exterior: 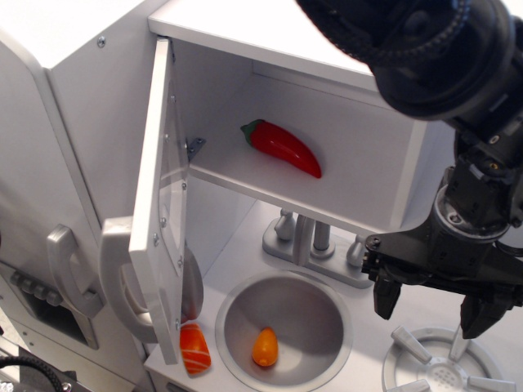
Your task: Close microwave
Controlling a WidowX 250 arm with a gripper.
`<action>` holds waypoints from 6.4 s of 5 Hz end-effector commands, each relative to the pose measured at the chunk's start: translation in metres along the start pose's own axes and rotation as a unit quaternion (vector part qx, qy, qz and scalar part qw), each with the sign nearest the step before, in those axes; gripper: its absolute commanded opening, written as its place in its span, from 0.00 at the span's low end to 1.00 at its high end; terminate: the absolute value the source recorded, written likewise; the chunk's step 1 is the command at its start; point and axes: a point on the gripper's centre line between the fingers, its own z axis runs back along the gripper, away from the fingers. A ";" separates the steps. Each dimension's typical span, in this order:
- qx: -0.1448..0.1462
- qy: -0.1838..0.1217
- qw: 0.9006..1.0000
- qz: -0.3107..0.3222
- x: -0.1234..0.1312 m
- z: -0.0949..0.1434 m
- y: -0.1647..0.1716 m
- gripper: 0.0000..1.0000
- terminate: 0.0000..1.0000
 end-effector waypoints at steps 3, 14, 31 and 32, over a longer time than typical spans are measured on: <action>-0.048 -0.020 0.998 0.020 0.006 0.060 0.027 1.00 0.00; -0.019 -0.042 0.993 0.109 0.033 0.096 0.184 1.00 0.00; -0.061 -0.133 0.983 0.111 0.087 0.066 0.099 1.00 0.00; -0.063 -0.135 0.982 0.118 0.092 0.066 0.095 1.00 0.00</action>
